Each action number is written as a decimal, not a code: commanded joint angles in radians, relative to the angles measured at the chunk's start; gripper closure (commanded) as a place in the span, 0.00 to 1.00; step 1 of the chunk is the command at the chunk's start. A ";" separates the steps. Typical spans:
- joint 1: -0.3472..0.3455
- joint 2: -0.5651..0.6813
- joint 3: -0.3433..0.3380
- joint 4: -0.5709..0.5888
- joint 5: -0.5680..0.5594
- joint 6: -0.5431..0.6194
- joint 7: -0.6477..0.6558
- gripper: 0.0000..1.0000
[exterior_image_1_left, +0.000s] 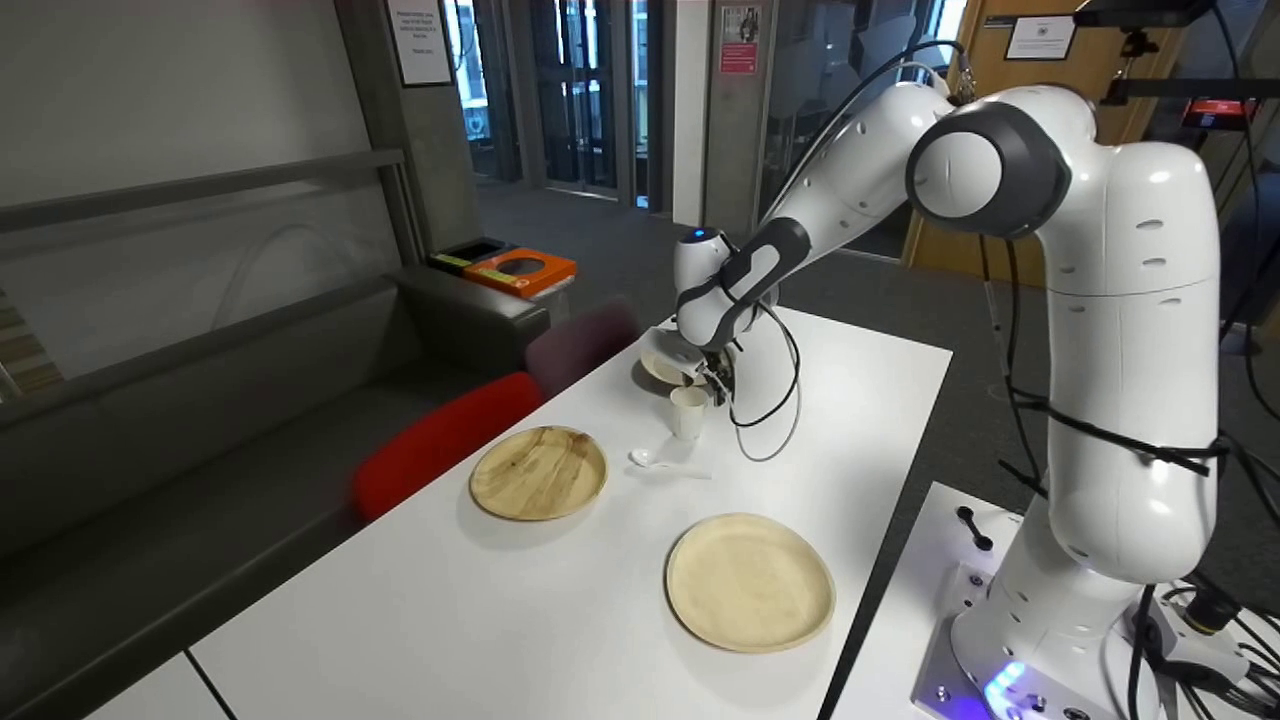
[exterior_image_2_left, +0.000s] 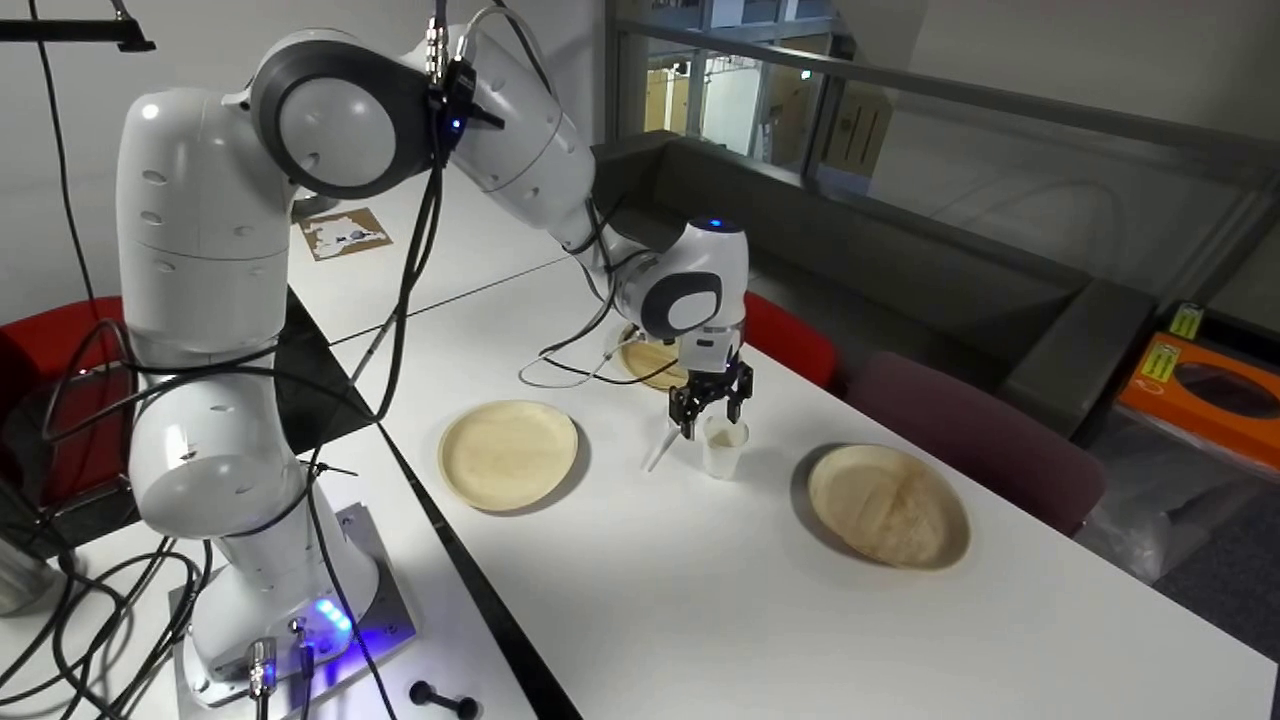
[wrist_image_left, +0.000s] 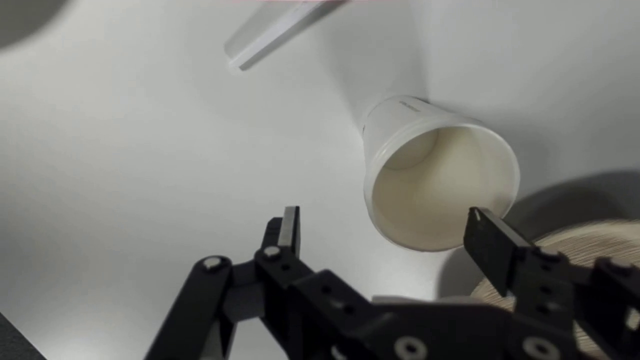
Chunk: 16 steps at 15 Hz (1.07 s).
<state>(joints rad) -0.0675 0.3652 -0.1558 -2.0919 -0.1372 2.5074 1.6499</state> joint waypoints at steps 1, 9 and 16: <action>0.016 0.018 -0.021 0.050 0.025 -0.057 -0.028 0.14; 0.020 0.043 -0.023 0.077 0.020 -0.084 -0.024 0.22; 0.026 0.079 -0.029 0.097 0.017 -0.089 -0.020 0.39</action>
<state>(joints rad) -0.0640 0.4335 -0.1603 -2.0324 -0.1356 2.4689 1.6499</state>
